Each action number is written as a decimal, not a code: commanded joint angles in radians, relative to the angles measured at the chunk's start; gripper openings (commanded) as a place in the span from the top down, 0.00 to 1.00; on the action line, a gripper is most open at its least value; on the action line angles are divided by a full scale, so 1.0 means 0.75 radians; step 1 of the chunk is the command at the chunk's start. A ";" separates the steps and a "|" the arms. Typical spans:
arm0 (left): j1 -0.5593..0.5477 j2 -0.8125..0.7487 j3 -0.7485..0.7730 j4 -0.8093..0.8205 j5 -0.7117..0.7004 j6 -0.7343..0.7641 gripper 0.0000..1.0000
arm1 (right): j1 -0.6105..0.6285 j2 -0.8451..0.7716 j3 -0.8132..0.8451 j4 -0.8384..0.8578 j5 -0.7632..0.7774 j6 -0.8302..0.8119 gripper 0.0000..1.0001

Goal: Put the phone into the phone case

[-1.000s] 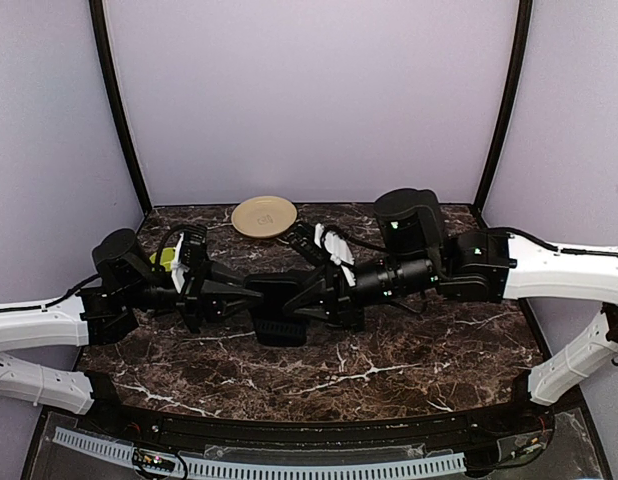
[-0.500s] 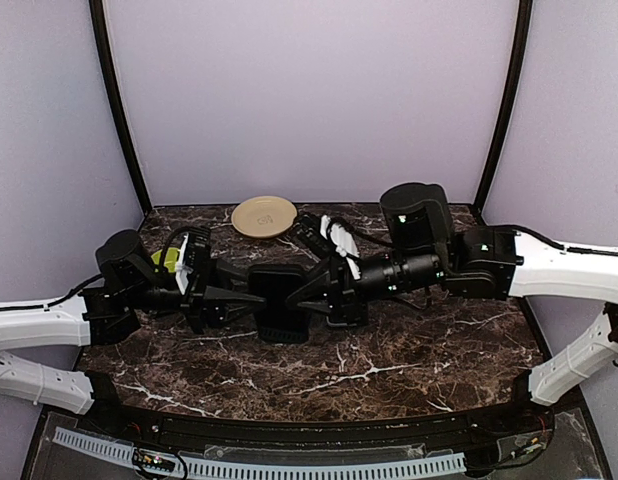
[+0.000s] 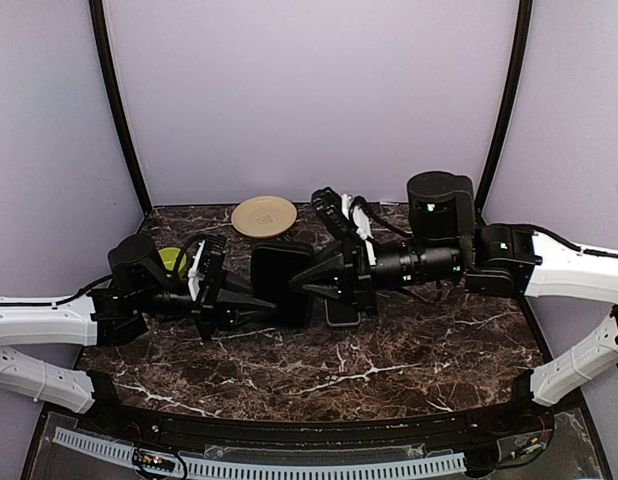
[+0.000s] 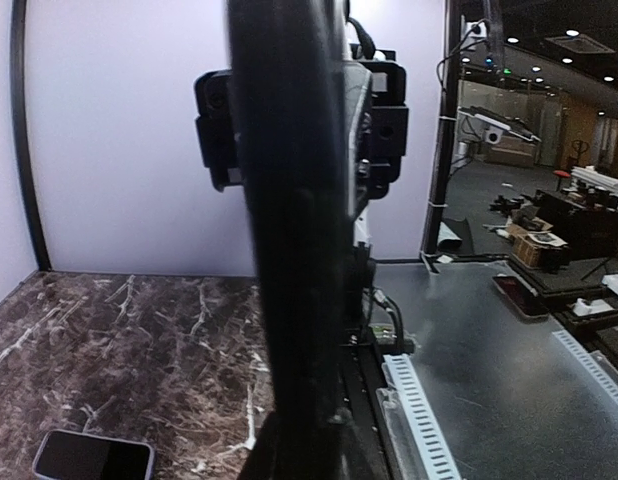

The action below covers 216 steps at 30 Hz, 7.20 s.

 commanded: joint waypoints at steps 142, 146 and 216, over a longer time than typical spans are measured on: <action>-0.035 -0.059 -0.084 0.334 -0.134 -0.213 0.98 | -0.073 -0.035 -0.199 0.355 -0.031 0.214 1.00; -0.035 -0.048 -0.066 0.275 -0.194 -0.198 0.60 | -0.092 -0.054 -0.197 0.301 0.003 0.217 1.00; -0.035 -0.013 0.000 0.065 -0.287 -0.084 0.17 | -0.965 0.724 0.077 -0.771 0.139 0.338 0.72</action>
